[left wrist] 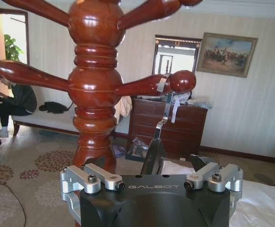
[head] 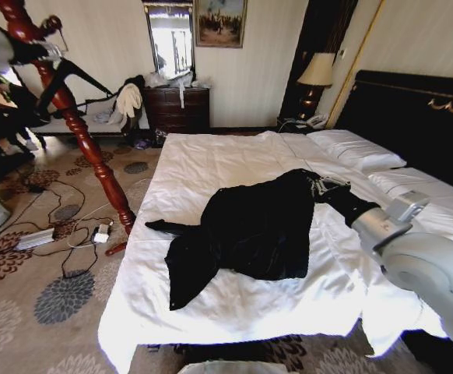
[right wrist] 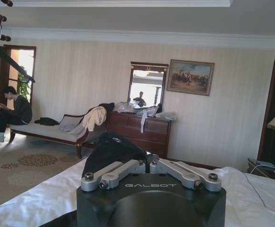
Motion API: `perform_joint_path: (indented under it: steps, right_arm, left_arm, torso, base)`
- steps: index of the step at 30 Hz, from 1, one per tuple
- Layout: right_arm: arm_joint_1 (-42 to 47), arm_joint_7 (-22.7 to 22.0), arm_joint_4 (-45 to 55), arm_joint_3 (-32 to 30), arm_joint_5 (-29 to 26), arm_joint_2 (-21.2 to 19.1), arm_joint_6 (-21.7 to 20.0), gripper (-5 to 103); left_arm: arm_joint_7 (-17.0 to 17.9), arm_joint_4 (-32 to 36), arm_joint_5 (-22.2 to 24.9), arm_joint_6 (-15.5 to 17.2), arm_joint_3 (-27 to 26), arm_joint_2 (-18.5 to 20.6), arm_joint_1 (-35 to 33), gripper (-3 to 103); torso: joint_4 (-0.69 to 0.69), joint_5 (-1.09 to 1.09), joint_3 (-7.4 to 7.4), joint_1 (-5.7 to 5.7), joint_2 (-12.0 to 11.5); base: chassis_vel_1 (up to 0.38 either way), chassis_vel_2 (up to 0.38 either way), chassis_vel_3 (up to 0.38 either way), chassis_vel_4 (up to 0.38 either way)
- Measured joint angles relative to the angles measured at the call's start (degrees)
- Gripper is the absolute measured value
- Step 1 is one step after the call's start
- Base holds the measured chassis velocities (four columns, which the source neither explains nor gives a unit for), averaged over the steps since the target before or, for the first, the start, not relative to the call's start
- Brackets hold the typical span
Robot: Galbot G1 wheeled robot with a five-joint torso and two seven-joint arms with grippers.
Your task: Pick up the clothes from the bed and hang them on the clothes hanger.
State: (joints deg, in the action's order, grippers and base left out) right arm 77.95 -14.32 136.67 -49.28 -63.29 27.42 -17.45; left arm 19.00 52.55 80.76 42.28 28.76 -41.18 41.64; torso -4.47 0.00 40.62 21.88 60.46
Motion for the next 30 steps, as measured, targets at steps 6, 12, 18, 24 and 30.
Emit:
perform_joint_path:
  steps: [6,12,18,24,30]
  right_arm:
    - [0.25,0.61,0.25,-0.15,0.22,0.22,0.12,0]
    - [0.36,0.63,0.64,-0.16,0.04,0.59,0.17,0]
    - [0.14,0.7,0.83,-0.39,-0.65,0.26,0.19,0]
    - [0.8,0.7,0.48,-0.26,-0.36,0.28,0.44,0]
    - [0.66,0.69,0.26,-0.16,-0.31,0.16,0.62,0]
  left_arm:
    - [-3.17,-5.74,-3.68,-0.04,1.12,-2.59,0.65,100]
    - [-5.59,-8.05,-5.09,-0.07,1.24,-4.46,0.17,103]
    - [-7.55,-9.95,-7.26,-0.1,1.62,-6.06,-0.04,90]
    - [-8.13,-10.94,-7.35,-0.13,1.83,-6.32,-1.05,68]
    - [-7.89,-10.72,-7.17,-0.13,1.33,-5.91,-1.66,46]
  torso:
    - [0.02,0.0,0.0,0.0,0.0]
    - [0.0,-0.01,0.0,-0.01,0.0]
    - [0.02,0.0,0.0,0.0,0.0]
    - [-0.02,0.01,0.0,0.0,0.0]
    - [0.03,-0.02,0.0,0.0,0.0]
  base:
    - [0.0,0.0,0.0,0.0]
    - [0.0,0.0,0.0,0.0]
    - [0.0,0.0,0.0,0.0]
    - [0.0,0.0,0.0,0.0]
    - [0.0,0.0,0.0,0.0]
